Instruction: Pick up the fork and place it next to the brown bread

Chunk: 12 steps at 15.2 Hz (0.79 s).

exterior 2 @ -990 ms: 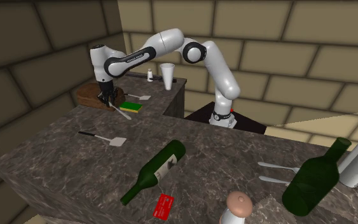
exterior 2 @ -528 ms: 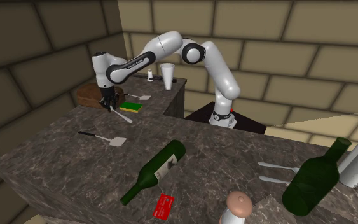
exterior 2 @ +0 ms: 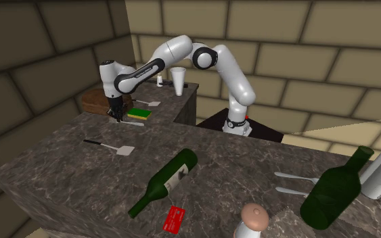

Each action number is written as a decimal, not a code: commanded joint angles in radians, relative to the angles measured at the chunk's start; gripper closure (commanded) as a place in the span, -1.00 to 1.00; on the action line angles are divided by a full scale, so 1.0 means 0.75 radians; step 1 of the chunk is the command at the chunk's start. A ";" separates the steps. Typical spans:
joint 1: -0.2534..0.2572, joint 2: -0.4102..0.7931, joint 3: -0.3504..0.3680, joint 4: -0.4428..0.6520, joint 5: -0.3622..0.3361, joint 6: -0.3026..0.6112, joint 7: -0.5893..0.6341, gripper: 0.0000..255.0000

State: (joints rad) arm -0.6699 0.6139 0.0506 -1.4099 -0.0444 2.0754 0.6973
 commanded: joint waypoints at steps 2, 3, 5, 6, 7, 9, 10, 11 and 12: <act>-0.003 0.005 -0.004 -0.004 -0.002 -0.002 0.001 1.00; -0.003 0.005 -0.004 -0.004 -0.002 -0.002 0.001 1.00; -0.004 0.006 -0.005 -0.003 -0.002 -0.002 -0.001 -1.00; -0.004 0.008 -0.005 0.001 -0.002 -0.003 0.000 -1.00; -0.004 0.008 -0.004 0.002 -0.002 -0.004 0.000 -1.00; -0.004 0.010 -0.004 0.005 -0.002 -0.005 0.000 -1.00; -0.003 0.005 -0.004 -0.004 -0.002 -0.002 0.001 -1.00; -0.003 -0.013 -0.003 0.012 -0.001 -0.036 0.000 -1.00; -0.003 -0.030 -0.003 0.030 0.000 -0.071 -0.001 -1.00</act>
State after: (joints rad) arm -0.6713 0.6033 0.0482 -1.3923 -0.0453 2.0400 0.6983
